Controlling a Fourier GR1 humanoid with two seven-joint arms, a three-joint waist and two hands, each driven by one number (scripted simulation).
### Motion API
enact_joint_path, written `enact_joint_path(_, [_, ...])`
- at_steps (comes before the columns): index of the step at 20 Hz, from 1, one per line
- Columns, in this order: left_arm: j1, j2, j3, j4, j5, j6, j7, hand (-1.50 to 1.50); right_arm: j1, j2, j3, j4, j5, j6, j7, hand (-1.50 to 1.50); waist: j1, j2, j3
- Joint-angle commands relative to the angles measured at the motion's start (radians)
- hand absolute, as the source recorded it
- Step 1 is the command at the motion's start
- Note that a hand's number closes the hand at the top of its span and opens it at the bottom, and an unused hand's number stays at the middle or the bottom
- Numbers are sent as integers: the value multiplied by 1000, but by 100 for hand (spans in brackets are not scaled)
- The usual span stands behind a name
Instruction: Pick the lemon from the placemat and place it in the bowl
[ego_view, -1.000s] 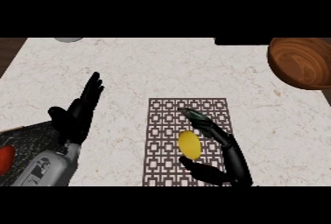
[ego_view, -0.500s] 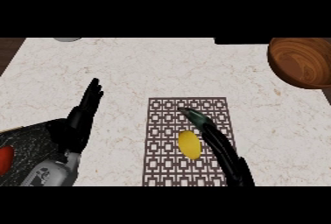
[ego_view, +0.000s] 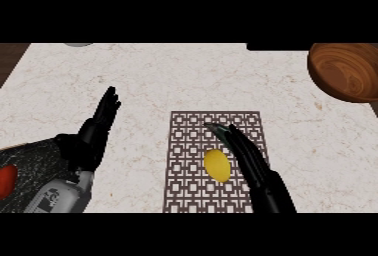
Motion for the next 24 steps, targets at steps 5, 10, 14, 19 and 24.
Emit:
enact_joint_path(5, [-25,-3,32,-14,-21,-26,54,0,-47,65,-4,106,8,176,207,-150,4,2,2])
enact_joint_path(10, [46,-66,22,-34,-87,-27,20,0,-4,53,-41,107,-12,234,164,-150,2,1,2])
enact_joint_path(14, [-39,-39,87,-81,-97,-30,151,0,-2,47,-110,149,-98,255,59,-150,2,1,3])
enact_joint_path(19, [70,-53,119,-63,-105,-107,41,0,109,40,-93,69,-111,237,-18,-150,2,0,2])
enact_joint_path(24, [44,-140,102,-18,-169,-94,43,0,127,107,-60,98,-83,200,-70,-150,1,1,2])
